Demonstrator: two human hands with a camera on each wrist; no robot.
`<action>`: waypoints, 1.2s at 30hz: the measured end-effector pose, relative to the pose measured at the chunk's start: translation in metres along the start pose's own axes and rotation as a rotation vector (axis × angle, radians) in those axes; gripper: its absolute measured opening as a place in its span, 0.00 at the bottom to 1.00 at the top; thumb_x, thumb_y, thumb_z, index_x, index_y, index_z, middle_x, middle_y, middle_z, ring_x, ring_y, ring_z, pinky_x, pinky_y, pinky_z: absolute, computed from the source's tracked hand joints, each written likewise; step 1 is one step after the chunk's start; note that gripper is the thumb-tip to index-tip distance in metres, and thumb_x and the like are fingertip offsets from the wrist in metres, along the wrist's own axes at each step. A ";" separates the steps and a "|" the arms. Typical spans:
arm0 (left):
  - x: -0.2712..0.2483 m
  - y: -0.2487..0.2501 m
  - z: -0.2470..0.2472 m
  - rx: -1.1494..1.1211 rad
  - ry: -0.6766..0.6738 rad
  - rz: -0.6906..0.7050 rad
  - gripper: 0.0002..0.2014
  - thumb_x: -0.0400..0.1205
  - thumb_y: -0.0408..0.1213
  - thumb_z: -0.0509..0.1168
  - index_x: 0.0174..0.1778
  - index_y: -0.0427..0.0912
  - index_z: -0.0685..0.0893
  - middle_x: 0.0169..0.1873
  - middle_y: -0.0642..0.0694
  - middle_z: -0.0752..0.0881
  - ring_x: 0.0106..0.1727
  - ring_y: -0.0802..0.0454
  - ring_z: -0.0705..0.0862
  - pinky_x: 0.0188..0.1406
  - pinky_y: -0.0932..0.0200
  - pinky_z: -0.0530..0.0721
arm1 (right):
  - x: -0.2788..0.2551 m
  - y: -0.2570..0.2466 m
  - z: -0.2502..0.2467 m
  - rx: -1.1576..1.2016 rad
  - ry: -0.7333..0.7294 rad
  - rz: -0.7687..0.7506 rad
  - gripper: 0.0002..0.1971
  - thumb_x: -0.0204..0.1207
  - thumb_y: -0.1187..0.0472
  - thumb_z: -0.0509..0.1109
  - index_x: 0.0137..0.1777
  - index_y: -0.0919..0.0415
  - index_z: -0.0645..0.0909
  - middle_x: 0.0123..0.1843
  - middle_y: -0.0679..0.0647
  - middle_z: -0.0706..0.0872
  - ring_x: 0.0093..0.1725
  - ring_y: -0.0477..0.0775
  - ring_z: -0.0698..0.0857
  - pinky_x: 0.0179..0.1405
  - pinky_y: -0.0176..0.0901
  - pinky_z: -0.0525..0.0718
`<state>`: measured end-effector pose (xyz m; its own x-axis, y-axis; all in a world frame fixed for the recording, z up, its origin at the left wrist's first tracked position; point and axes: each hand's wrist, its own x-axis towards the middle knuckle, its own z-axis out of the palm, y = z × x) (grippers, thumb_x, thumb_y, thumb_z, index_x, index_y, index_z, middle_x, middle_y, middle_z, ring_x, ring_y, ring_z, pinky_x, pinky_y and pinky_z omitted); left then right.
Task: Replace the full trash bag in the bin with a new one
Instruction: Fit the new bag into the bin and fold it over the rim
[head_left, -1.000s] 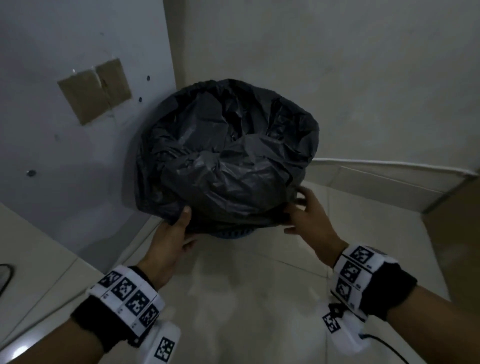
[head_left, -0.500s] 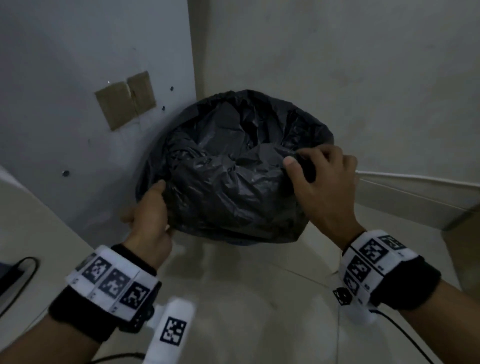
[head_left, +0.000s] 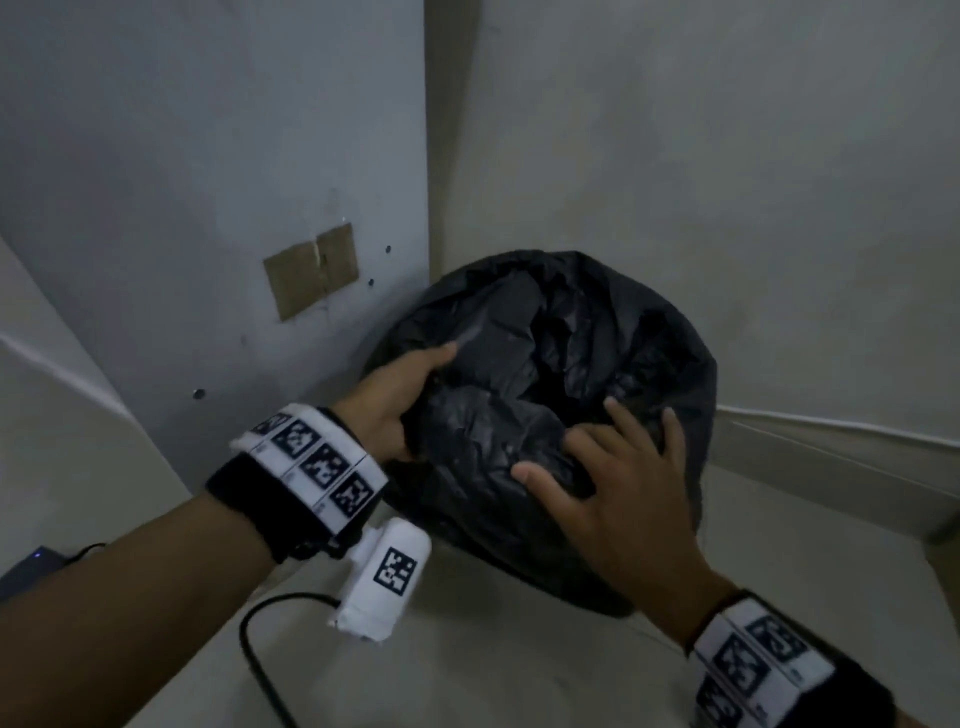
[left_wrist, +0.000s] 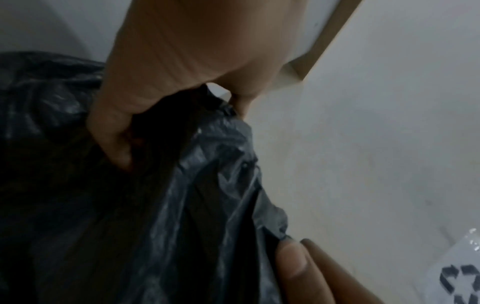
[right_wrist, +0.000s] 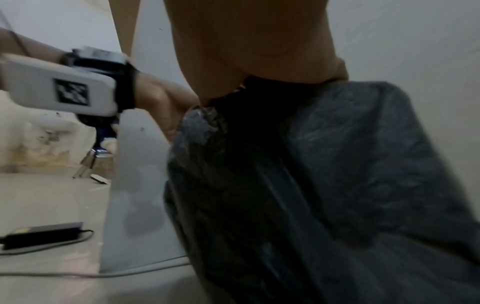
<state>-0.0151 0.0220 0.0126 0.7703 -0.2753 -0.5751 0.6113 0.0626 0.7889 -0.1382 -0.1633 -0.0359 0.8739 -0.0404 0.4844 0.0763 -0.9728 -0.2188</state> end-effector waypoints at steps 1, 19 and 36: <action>0.004 0.002 0.006 0.011 0.018 -0.015 0.28 0.78 0.55 0.68 0.69 0.41 0.80 0.60 0.36 0.86 0.60 0.36 0.84 0.59 0.41 0.82 | -0.007 -0.003 0.000 -0.005 -0.026 0.012 0.27 0.76 0.27 0.52 0.43 0.48 0.82 0.51 0.45 0.89 0.75 0.59 0.77 0.77 0.75 0.59; -0.001 -0.005 0.066 0.002 0.068 0.491 0.17 0.82 0.38 0.66 0.67 0.52 0.79 0.57 0.47 0.86 0.54 0.46 0.86 0.52 0.53 0.85 | 0.070 0.045 -0.112 0.184 -0.561 0.095 0.32 0.77 0.34 0.61 0.80 0.32 0.59 0.80 0.40 0.69 0.63 0.43 0.78 0.63 0.37 0.74; -0.059 -0.008 0.096 0.112 -0.375 0.652 0.09 0.81 0.33 0.67 0.48 0.53 0.87 0.46 0.54 0.92 0.47 0.55 0.90 0.49 0.57 0.89 | 0.085 0.059 -0.036 -0.002 -0.787 0.322 0.67 0.61 0.29 0.75 0.80 0.39 0.22 0.87 0.50 0.32 0.86 0.59 0.49 0.83 0.55 0.61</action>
<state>-0.0829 -0.0548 0.0608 0.8441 -0.5246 0.1112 0.0159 0.2318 0.9726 -0.0763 -0.2324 0.0230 0.9322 -0.1455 -0.3315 -0.2334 -0.9415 -0.2432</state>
